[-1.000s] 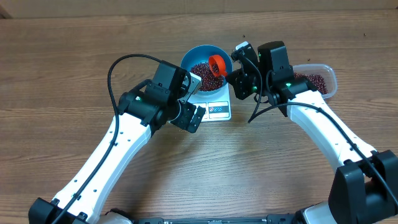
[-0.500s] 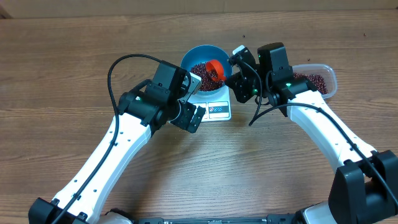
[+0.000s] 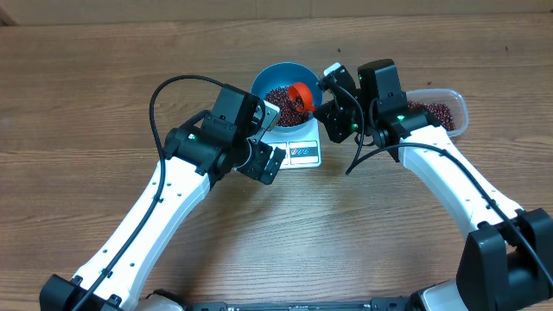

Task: Scoop item into bowl and weigh 150g on scale
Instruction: 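Tilt the red cup slowly to pour beans into the teal bowl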

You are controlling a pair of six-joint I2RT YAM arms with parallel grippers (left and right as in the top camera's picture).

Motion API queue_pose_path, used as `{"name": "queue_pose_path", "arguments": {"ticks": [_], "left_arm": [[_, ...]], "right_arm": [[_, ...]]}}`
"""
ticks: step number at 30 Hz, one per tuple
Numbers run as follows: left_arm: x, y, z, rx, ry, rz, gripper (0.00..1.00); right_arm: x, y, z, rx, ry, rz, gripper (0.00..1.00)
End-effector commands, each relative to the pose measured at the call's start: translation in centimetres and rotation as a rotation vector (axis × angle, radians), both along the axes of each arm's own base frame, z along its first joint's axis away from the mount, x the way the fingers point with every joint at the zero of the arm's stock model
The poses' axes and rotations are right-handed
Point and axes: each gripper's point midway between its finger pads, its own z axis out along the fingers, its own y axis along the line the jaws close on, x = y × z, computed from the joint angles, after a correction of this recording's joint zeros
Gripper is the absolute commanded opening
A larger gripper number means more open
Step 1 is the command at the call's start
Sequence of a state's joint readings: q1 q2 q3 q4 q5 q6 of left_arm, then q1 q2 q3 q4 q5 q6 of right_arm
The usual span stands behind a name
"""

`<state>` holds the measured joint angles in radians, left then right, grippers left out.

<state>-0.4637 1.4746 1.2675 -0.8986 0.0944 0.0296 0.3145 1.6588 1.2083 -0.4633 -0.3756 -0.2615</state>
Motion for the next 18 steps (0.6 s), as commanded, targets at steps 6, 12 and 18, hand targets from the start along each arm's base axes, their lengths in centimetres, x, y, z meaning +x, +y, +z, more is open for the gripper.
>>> {"name": "queue_pose_path", "arguments": {"ticks": [6,12,18], "left_arm": [[0.01,0.04,0.97,-0.017,-0.025,-0.006,1.0],[0.0,0.02,0.97,-0.017,-0.025,-0.006,1.0],[0.01,0.04,0.97,-0.017,-0.025,-0.006,1.0]], "right_arm": [[0.64,0.0,1.06,0.007,-0.026,-0.012,0.04],[0.65,0.01,1.07,0.008,-0.026,-0.013,0.04],[0.74,0.14,1.71,0.025,-0.031,-0.027,0.04]]}}
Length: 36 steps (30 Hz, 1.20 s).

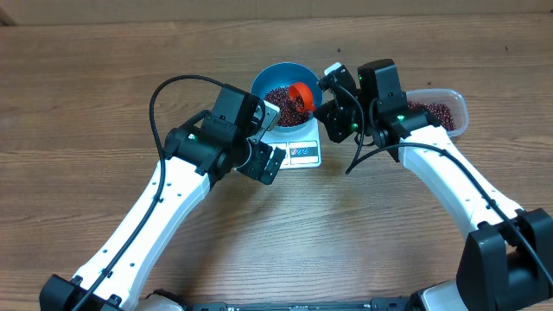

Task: Scoop item into bowl and weigh 150g on scale
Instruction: 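Tilt the red cup slowly to pour beans into the teal bowl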

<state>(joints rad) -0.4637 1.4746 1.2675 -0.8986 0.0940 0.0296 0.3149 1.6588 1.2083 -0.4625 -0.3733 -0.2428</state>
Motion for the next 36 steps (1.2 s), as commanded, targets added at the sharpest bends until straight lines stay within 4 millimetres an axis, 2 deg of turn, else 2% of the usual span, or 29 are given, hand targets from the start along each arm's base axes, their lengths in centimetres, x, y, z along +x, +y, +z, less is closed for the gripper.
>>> {"name": "queue_pose_path", "arguments": {"ticks": [1,6,10,36], "left_arm": [[0.0,0.0,1.0,-0.018,-0.025,-0.007,1.0],[0.0,0.0,1.0,-0.018,-0.025,-0.006,1.0],[0.0,0.0,1.0,-0.018,-0.025,-0.007,1.0],[0.0,0.0,1.0,-0.018,-0.025,-0.007,1.0]], "right_arm": [[0.7,0.2,2.0,0.019,-0.047,-0.01,0.04],[-0.2,1.5,4.0,-0.044,-0.172,0.107,0.04],[1.3,0.7,4.6,-0.039,-0.182,-0.03,0.04],[1.1,0.6,4.4,-0.032,-0.161,-0.044,0.04]]}}
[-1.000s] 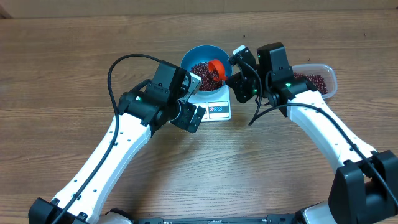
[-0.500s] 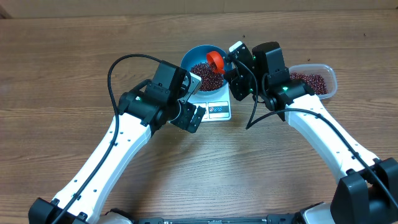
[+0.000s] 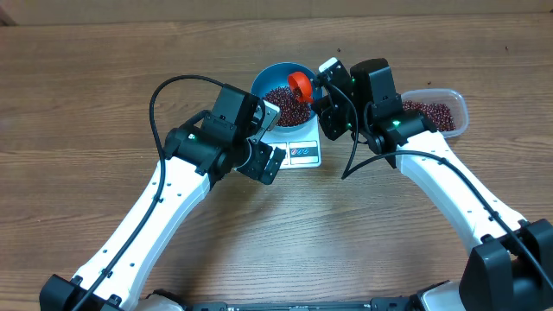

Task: Scoop item into bowl and weigh 150g on scale
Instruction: 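Tilt the red cup slowly to pour beans into the teal bowl, then carry the red cup right back to the bean tub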

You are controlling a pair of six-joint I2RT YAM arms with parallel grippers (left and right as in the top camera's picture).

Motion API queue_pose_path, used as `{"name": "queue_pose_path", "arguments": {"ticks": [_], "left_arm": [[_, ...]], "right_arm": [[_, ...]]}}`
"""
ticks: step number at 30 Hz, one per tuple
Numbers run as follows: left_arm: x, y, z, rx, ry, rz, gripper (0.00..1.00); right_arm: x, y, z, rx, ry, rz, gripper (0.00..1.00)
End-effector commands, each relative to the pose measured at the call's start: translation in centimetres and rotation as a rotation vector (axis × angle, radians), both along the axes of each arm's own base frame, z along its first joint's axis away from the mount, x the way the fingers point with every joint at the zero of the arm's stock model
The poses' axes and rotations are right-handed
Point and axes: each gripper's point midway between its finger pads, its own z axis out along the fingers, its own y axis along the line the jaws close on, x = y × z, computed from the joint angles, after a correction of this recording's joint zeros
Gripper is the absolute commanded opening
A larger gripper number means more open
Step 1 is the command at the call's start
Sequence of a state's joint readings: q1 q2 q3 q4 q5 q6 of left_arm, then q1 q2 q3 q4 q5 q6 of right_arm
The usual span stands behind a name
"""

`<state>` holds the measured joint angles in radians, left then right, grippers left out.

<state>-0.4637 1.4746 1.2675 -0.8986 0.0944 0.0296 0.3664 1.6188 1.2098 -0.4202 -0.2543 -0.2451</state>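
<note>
A blue bowl (image 3: pixel 270 79) with dark red beans in it stands on a white scale (image 3: pixel 302 154) at the table's middle. An orange-red scoop (image 3: pixel 299 83) hangs over the bowl's far right part, near the rim. My right gripper (image 3: pixel 318 85) is shut on its handle from the right. My left gripper (image 3: pixel 266 162) rests at the scale's near left corner, beside the bowl. Whether its fingers are open or shut does not show from above.
A clear plastic container (image 3: pixel 460 111) with more red beans lies right of the scale, partly behind my right arm. A few stray beans (image 3: pixel 339 50) lie on the wooden table beyond the bowl. Both arms reach in from the near edge.
The scoop has shifted from the bowl's right middle toward its far rim, and my right wrist has moved slightly left and away. The left arm has not moved.
At both earlier moments my right gripper held the scoop over the right part of the bowl's beans, with no visible change between them. Now the scoop sits farther back by the rim. My left gripper stayed by the scale throughout.
</note>
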Motion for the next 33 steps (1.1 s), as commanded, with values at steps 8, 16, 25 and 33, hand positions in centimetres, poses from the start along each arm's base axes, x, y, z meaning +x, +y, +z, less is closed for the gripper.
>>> {"name": "queue_pose_path", "arguments": {"ticks": [8,16,25,33], "left_arm": [[0.0,0.0,1.0,-0.017,-0.025,-0.006,1.0],[0.0,0.0,1.0,-0.017,-0.025,-0.006,1.0],[0.0,0.0,1.0,-0.017,-0.025,-0.006,1.0],[0.0,0.0,1.0,-0.017,-0.025,-0.006,1.0]], "right_arm": [[-1.2,1.0,1.8,-0.047,-0.082,0.183,0.04],[0.2,-0.4,1.8,-0.059,-0.076,0.043,0.04],[0.2,-0.3,1.9,-0.04,-0.063,0.023,0.04],[-0.2,-1.2,6.4,0.174,-0.032,-0.052,0.04]]}}
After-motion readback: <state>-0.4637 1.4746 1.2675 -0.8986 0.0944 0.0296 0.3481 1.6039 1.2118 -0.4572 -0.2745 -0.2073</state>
